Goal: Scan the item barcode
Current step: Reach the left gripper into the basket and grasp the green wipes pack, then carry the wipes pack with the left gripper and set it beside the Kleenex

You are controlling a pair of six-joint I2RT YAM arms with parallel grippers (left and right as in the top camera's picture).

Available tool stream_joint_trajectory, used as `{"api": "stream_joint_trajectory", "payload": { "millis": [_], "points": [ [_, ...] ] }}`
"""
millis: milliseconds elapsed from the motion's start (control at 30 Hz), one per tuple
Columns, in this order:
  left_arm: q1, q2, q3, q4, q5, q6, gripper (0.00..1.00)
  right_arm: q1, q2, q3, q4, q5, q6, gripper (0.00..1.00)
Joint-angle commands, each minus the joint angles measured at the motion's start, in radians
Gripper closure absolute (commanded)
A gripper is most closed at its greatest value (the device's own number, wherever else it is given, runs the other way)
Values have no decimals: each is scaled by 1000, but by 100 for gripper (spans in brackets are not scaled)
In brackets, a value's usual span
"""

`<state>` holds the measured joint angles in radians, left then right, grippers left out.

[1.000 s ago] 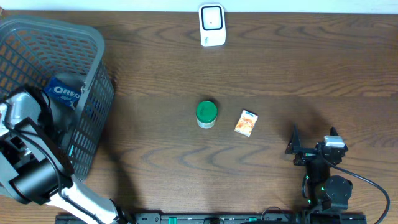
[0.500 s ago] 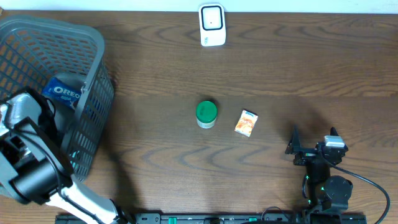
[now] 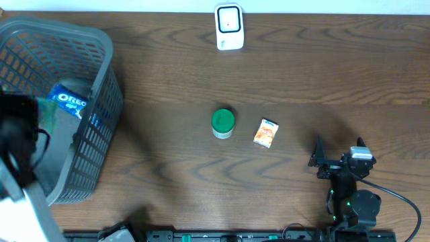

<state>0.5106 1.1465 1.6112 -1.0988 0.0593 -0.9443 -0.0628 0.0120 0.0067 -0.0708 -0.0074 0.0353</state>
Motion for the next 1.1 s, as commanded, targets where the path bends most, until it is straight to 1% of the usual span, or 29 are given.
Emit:
{"api": "stream_joint_trajectory", "payload": {
  "millis": [0,133,267,367,433,533,667,700,833,900,967,1067],
  "points": [
    [-172,-135,12,103,180,26,74,-2,-5,-1,-4,-1,-14,1],
    [-369,-153,11,132,180,25,74,-2,-5,-1,-4,-1,-14,1],
    [-558,-101,-2,133,180,36,74,-2,-5,-1,-4,-1,-14,1],
    [-715,-9,-6,148,173,82,73,-2,-5,-1,-4,-1,-14,1],
    [-865,126,-6,196,157,148,74,-2,-5,-1,-4,-1,-14,1],
    [-977,269,-6,252,157,220,74,-2,-5,-1,-4,-1,-14,1],
    [-1084,447,-6,325,157,297,73,-2,-5,-1,-4,-1,-14,1],
    [-1127,523,-6,355,157,343,74,-2,-5,-1,-4,-1,-14,1],
    [-1215,680,-6,416,149,445,73,-2,-5,-1,-4,-1,-14,1],
    [-1244,734,-6,428,88,448,73,-2,-5,-1,-4,-1,-14,1],
    [-1277,802,-6,439,-13,447,73,-2,-5,-1,-4,-1,-14,1],
    [-1305,880,-6,456,-85,445,73,-2,-5,-1,-4,-1,-14,1]
  ]
}}
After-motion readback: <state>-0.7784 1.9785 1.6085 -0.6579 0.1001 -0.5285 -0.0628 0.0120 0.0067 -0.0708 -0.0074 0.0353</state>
